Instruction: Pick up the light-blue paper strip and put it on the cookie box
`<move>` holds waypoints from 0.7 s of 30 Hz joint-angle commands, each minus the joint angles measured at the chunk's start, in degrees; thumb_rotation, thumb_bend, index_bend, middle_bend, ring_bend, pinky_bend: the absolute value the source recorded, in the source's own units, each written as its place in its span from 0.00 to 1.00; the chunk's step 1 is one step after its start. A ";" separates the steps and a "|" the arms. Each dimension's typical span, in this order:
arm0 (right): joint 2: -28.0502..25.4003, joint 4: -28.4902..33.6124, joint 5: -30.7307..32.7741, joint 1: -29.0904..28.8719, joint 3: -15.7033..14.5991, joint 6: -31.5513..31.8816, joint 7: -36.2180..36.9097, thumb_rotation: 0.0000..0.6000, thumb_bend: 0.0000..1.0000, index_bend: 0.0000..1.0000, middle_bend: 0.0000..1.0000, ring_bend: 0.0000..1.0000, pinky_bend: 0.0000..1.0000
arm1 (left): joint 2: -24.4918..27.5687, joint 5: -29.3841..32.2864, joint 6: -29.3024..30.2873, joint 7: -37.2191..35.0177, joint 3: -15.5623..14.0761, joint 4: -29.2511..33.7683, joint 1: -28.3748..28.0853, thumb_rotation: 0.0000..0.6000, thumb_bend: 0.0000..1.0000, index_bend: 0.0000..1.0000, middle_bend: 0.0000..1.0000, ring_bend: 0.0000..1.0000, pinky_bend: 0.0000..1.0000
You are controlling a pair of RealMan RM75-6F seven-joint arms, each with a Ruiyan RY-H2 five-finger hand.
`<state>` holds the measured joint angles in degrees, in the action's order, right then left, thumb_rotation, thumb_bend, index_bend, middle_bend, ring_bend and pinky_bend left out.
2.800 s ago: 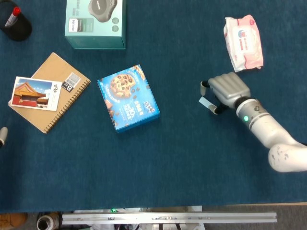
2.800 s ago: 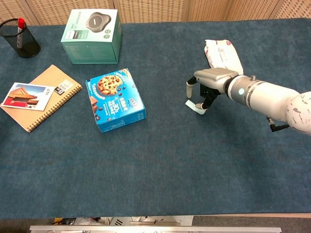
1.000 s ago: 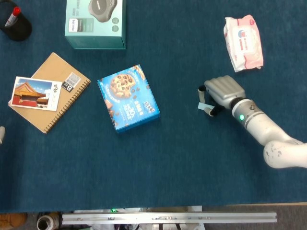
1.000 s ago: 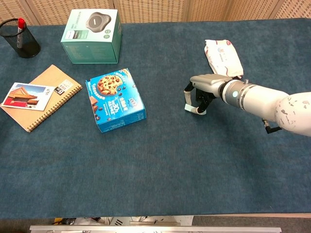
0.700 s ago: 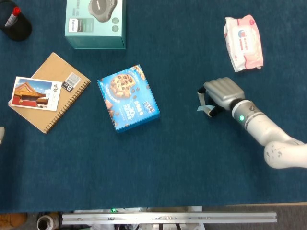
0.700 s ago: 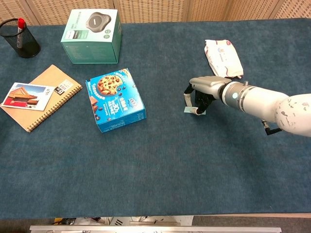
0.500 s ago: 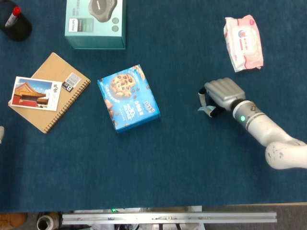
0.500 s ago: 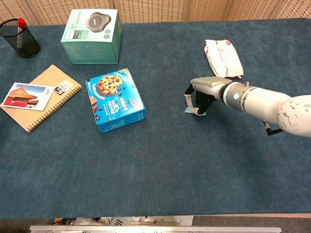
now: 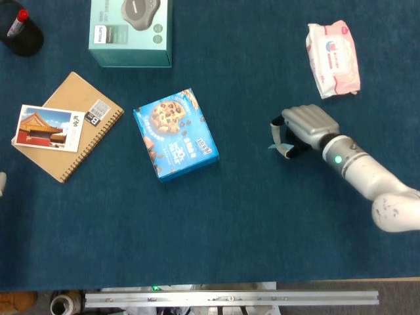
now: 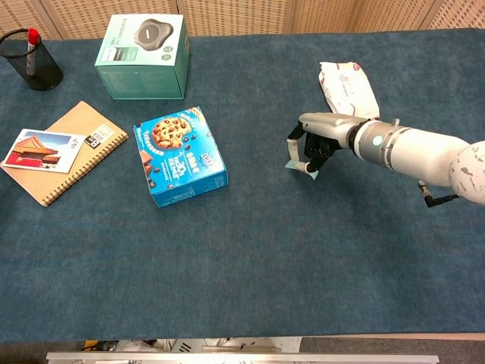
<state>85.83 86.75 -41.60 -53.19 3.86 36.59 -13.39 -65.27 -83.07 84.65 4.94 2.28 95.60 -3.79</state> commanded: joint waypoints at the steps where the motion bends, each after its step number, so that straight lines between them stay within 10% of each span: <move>1: -2.62 3.11 -1.48 0.98 2.82 -3.05 5.27 1.00 0.39 0.62 1.00 1.00 1.00 | 0.02 -0.15 0.05 0.08 0.00 0.06 -0.04 1.00 0.30 0.04 0.22 0.19 0.16; 21: 2.26 4.44 -6.43 2.09 15.77 -10.89 29.42 1.00 0.39 0.62 1.00 1.00 1.00 | 1.21 -2.61 2.13 0.74 -1.00 1.95 0.98 1.00 0.30 0.04 0.22 0.19 0.16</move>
<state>86.88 92.12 -48.81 -50.47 18.97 26.22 14.87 -64.12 -85.58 86.69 5.64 1.34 97.48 -2.86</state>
